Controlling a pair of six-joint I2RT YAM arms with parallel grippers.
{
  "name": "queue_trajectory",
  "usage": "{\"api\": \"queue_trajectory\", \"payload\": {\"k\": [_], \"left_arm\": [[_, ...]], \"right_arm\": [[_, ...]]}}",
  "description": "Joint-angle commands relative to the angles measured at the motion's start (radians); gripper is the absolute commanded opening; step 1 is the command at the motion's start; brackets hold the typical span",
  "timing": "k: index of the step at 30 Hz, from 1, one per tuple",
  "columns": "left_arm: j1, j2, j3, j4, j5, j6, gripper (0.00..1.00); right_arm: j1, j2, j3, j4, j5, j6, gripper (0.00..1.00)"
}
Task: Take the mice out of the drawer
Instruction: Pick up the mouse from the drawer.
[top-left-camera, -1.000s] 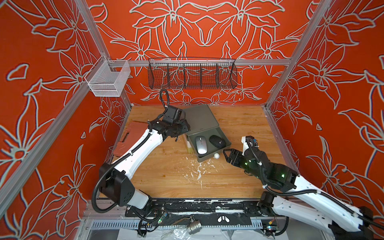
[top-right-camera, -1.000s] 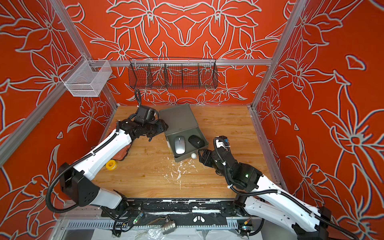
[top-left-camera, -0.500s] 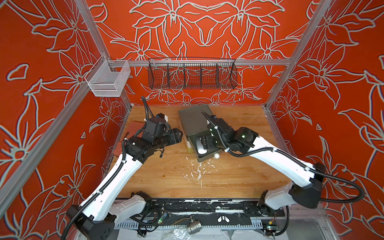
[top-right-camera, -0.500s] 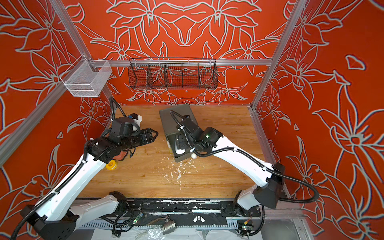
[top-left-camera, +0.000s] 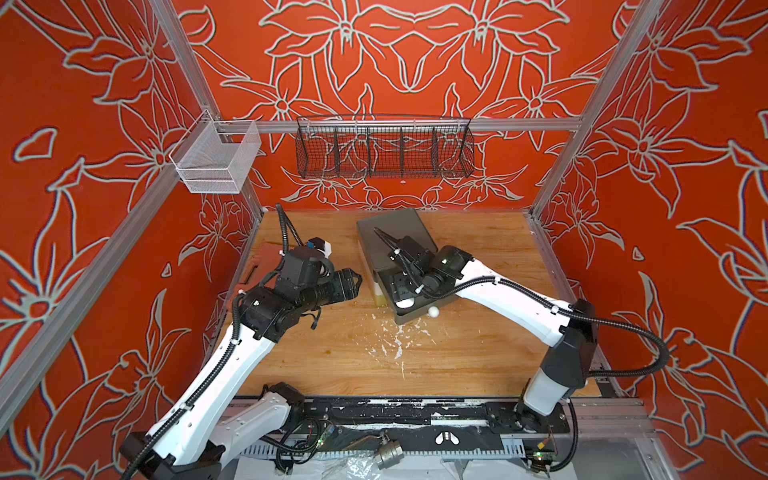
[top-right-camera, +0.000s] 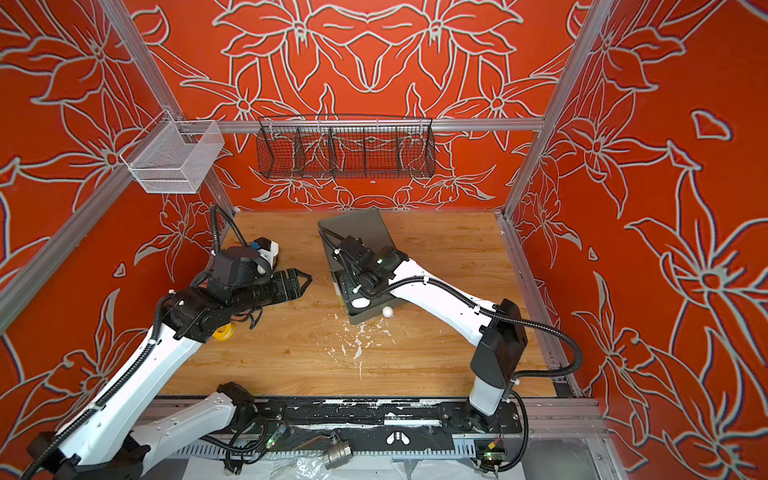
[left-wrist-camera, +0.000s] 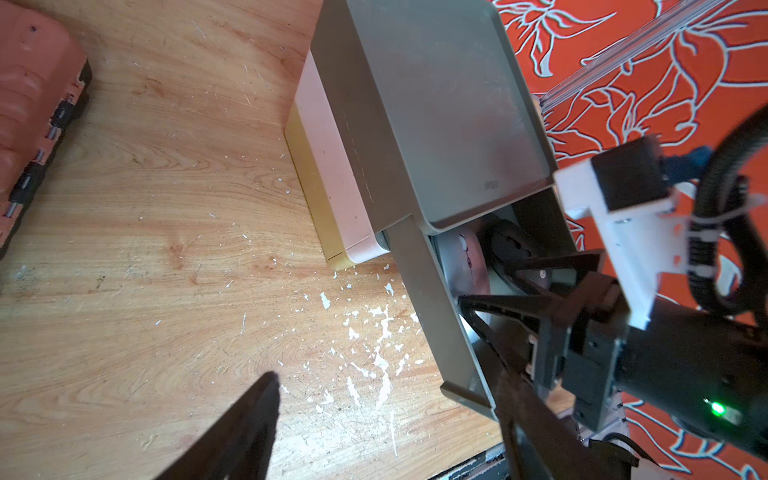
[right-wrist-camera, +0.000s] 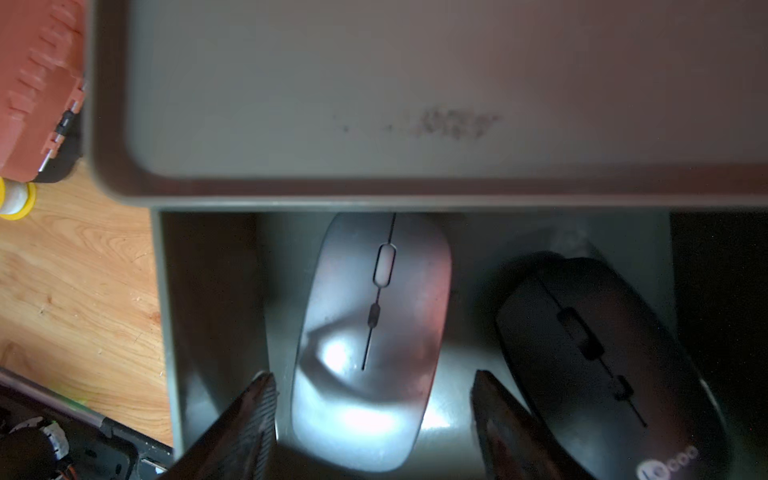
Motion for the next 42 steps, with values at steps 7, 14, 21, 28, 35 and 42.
{"api": "queue_trajectory", "payload": {"k": [7, 14, 21, 28, 35, 42], "left_arm": [[-0.001, -0.020, -0.014, 0.003, -0.014, -0.007, 0.81], [-0.001, -0.017, -0.015, 0.009, -0.018, -0.015, 0.82], [-0.001, -0.015, -0.013, 0.008, -0.026, -0.016, 0.83], [-0.001, -0.010, -0.010, 0.011, -0.024, -0.017, 0.83], [-0.001, -0.007, 0.000, 0.014, -0.014, -0.020, 0.84], [-0.001, -0.001, 0.022, 0.008, -0.003, -0.016, 0.84]], "right_arm": [[-0.020, 0.057, 0.035, -0.002, 0.006, 0.037, 0.77], [-0.026, 0.095, 0.060, 0.002, 0.001, 0.045, 0.75], [-0.030, 0.128, 0.064, 0.003, -0.019, 0.051, 0.75], [-0.031, 0.133, 0.070, 0.002, -0.016, 0.050, 0.66], [-0.031, 0.085, 0.074, 0.001, -0.028, 0.054, 0.61], [-0.032, 0.010, 0.029, 0.007, -0.042, 0.060, 0.61]]}}
